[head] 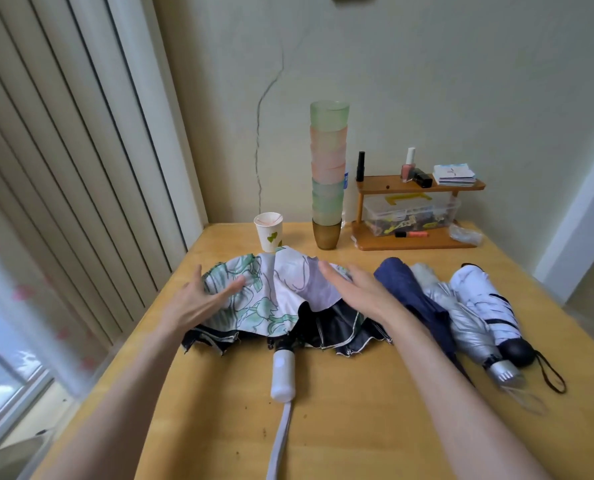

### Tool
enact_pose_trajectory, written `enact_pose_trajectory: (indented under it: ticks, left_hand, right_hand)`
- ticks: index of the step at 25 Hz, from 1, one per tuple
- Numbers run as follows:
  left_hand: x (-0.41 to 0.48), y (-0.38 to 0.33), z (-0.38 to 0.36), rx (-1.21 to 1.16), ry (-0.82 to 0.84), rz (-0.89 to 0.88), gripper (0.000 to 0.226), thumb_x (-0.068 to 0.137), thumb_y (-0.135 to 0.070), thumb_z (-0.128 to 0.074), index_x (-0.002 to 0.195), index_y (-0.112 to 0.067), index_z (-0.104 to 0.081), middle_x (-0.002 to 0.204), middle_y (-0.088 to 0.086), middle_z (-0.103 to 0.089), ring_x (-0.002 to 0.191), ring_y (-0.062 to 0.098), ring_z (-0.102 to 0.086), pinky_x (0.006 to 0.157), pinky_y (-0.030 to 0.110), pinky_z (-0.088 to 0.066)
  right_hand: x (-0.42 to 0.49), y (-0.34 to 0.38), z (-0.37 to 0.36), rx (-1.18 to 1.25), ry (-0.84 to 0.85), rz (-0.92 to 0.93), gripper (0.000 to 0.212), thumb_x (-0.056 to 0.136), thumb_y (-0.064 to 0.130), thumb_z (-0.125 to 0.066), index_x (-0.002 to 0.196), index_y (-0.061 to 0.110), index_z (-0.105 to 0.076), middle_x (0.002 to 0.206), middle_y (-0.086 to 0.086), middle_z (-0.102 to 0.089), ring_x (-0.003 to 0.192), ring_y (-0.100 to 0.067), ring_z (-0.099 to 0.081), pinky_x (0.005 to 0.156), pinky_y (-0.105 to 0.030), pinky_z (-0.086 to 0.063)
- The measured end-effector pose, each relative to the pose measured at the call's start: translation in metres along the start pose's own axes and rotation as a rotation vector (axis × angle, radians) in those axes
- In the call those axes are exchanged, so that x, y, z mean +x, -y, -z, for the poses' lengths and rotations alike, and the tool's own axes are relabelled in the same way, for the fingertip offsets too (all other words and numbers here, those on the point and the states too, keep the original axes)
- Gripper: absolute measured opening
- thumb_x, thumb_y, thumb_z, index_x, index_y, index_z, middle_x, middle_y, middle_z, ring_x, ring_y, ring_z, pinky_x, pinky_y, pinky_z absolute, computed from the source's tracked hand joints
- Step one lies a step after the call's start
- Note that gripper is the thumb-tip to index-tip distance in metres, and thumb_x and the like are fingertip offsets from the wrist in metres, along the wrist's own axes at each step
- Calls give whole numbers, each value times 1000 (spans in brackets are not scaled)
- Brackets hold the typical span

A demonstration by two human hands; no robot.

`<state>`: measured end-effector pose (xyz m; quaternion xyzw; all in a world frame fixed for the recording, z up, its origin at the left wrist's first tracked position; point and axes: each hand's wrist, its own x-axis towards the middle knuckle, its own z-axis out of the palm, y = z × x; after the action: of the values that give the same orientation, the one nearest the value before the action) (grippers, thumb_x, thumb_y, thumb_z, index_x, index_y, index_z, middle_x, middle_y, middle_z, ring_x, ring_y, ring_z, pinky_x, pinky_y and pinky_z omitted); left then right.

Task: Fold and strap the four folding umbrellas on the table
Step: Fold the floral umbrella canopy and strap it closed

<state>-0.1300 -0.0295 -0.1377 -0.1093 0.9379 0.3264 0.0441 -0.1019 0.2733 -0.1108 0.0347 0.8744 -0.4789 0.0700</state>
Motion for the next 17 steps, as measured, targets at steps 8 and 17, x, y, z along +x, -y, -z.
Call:
enact_pose_trajectory:
  ticks: [8, 17]
  left_hand:
    - [-36, -44, -16, -330, 118, -12, 58, 75, -87, -64, 82, -29, -65, 80, -7, -71, 78, 14, -65, 75, 31, -49]
    - [-49, -47, -29, -832, 133, -126, 43, 85, -35, -88, 122, -26, -68, 95, -13, -81, 82, 3, -77, 61, 15, -57]
  right_hand:
    - [35, 1, -57, -44, 16, -124, 110, 49, 94, -62, 132, 22, -63, 126, 1, -70, 117, -27, -66, 100, -41, -55]
    - [12, 21, -79, 972, 167, -62, 46, 97, 38, -68, 129, 5, -73, 127, -22, -73, 124, -35, -69, 113, -50, -51]
